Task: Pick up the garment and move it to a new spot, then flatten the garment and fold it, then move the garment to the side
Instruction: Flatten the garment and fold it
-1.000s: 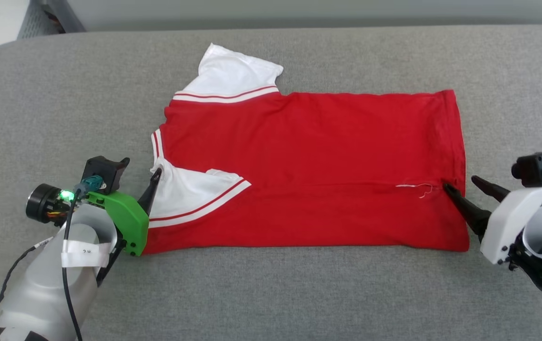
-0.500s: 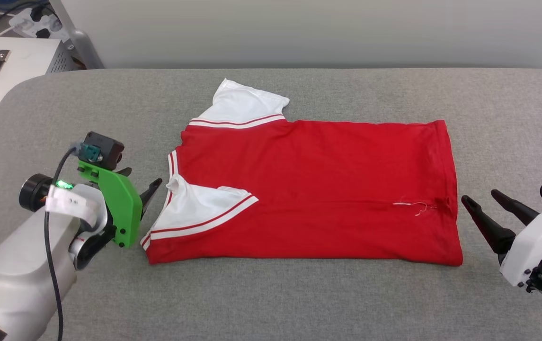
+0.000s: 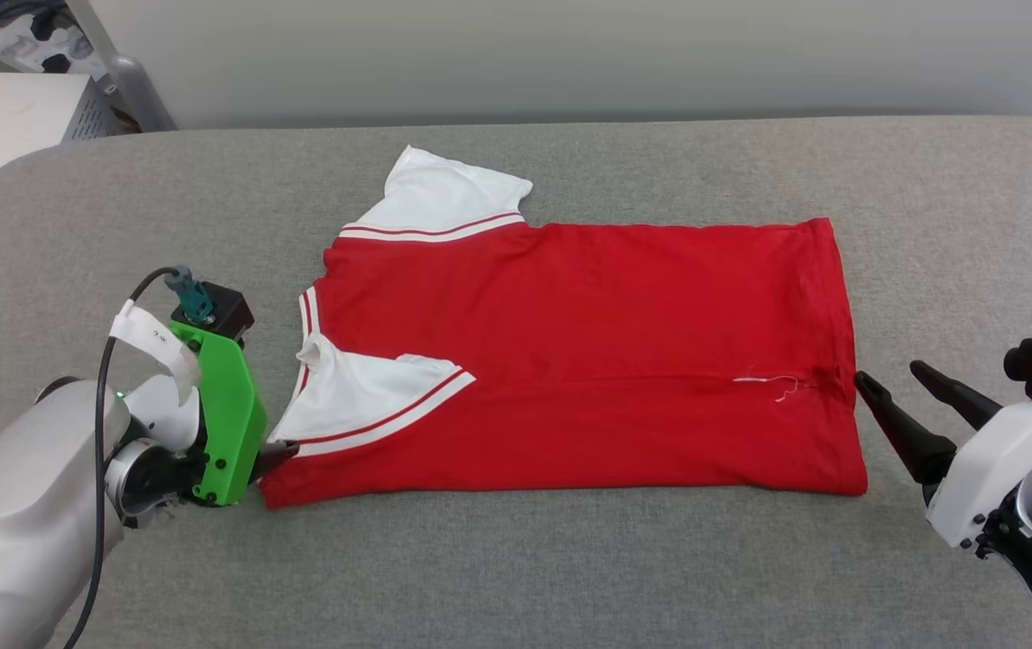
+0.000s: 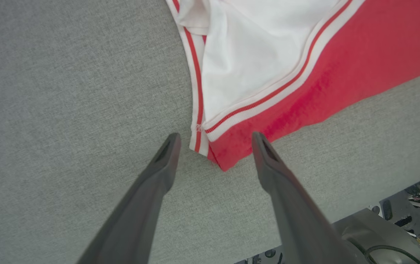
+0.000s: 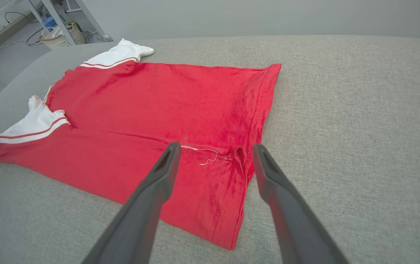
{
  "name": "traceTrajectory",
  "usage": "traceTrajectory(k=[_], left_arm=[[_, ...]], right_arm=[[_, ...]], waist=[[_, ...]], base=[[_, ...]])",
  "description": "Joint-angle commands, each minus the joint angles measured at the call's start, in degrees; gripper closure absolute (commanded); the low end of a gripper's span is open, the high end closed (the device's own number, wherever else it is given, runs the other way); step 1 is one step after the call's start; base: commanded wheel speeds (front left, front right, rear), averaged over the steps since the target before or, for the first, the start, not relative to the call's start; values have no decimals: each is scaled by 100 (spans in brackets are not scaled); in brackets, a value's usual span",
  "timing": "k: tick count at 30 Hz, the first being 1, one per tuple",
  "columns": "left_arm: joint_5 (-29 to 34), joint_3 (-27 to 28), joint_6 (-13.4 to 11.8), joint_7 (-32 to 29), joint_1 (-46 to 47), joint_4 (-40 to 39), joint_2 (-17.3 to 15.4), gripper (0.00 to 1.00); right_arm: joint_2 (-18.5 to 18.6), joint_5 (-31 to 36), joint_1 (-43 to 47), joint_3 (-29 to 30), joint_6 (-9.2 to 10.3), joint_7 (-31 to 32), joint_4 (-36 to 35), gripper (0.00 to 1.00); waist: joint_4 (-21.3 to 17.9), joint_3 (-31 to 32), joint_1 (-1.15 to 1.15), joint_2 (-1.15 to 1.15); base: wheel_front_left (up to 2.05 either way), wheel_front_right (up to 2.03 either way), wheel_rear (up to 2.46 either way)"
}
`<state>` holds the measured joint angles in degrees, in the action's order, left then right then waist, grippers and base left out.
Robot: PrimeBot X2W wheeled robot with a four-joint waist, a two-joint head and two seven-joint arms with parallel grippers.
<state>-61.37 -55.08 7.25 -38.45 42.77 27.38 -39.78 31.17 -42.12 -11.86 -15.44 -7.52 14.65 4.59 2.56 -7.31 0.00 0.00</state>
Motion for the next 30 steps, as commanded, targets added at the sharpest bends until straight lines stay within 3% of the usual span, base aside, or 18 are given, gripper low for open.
traceTrajectory(k=[1,17,20,30], left_arm=[[-92,0,-31,-43,-43,55,5,0],[46,-461,5,66,-373,901,290,0],[45,-516,17,255,-373,911,331,100],[-36,-729,23,868,-170,537,215,100]], right_arm=[[-50,58,-13,8,3,38,-50,0],[-210,138,-286,-71,3,95,-78,0],[-176,142,-351,-76,3,114,-81,0],[438,186,-528,-48,3,578,-260,0]], waist=[[-98,-114,0,0],[-319,-567,0,0],[-298,-540,0,0],[-80,-301,0,0]], base=[[0,0,0],[0,0,0],[0,0,0],[0,0,0]])
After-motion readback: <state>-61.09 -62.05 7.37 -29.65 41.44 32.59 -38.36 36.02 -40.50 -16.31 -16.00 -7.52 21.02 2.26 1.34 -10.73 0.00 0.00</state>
